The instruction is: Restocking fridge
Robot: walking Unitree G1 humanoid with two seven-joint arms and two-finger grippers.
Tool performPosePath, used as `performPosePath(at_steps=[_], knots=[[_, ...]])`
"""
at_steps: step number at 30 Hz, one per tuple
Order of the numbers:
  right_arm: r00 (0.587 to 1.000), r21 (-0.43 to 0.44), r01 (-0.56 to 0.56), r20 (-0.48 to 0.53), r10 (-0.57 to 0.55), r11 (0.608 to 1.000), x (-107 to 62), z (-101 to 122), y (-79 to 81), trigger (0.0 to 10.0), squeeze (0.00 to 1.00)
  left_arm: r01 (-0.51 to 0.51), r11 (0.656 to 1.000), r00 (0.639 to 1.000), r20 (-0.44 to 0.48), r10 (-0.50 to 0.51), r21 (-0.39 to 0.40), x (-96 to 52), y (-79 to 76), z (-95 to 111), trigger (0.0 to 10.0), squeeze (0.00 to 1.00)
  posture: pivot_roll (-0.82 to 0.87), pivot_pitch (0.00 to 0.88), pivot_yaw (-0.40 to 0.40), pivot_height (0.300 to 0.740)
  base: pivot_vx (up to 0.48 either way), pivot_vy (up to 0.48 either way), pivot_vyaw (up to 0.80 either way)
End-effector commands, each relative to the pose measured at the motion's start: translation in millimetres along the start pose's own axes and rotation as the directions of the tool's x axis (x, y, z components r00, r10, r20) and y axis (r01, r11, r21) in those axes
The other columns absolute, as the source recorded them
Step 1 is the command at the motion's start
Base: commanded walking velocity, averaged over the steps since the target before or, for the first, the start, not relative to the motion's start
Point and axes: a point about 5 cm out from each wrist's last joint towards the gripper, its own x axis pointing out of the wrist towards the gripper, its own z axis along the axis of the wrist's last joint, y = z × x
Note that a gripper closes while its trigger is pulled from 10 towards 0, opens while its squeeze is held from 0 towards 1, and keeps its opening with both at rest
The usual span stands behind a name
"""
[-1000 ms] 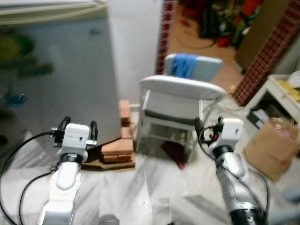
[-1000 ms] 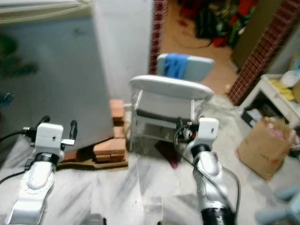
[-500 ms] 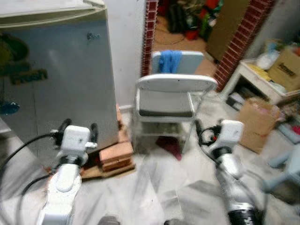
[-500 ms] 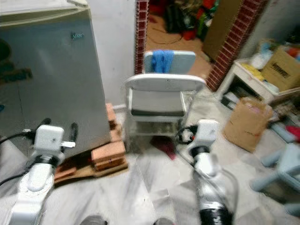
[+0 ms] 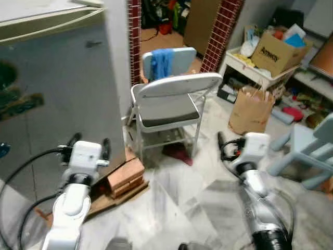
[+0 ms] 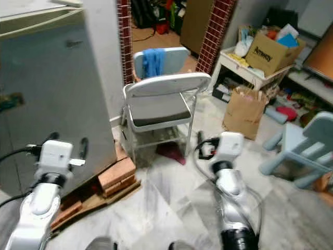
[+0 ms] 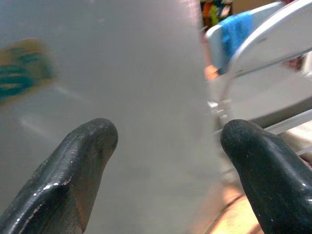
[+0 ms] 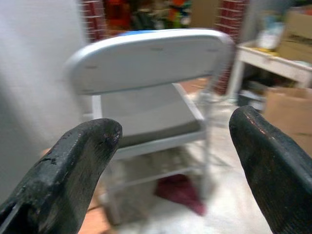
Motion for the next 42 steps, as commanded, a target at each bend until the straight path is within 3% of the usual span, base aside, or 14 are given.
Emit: performPosePath(at_steps=[1,15,29,42], knots=[[0.999,-0.019,0.03,0.013,-0.029,0.999,-0.4,5,-11.8,10.0,0.0,0.029,1.0,0.999,0.022,-0.028,-0.002,-0.5,-7.3,6,10.0,0.0,0.14,0.074,-0.052,0.74,0.0,0.472,0.0],[1.0,-0.021,0.011,0.028,-0.01,1.0,3.6,7,-11.8,10.0,0.0,0.065,0.998,0.998,0.012,-0.065,0.015,-2.2,-13.3,5,10.0,0.0,0.16,0.072,-0.057,0.74,-0.335,0.327,0.0],[1.0,-0.012,0.019,0.017,-0.019,1.0,7.9,7,-13.4,10.0,0.0,0.041,0.999,0.998,-0.039,-0.041,-0.008,-8.9,-2.5,-4,10.0,0.0,0.16,0.081,-0.057,0.74,-0.356,0.321,-0.18],[0.999,-0.026,0.03,0.027,-0.029,0.999,5.4,8,-15.5,10.0,0.0,0.053,0.999,0.998,0.024,-0.053,-0.009,-3.4,2.0,5,10.0,0.0,0.15,0.089,-0.052,0.74,0.0,0.07,-0.17]])
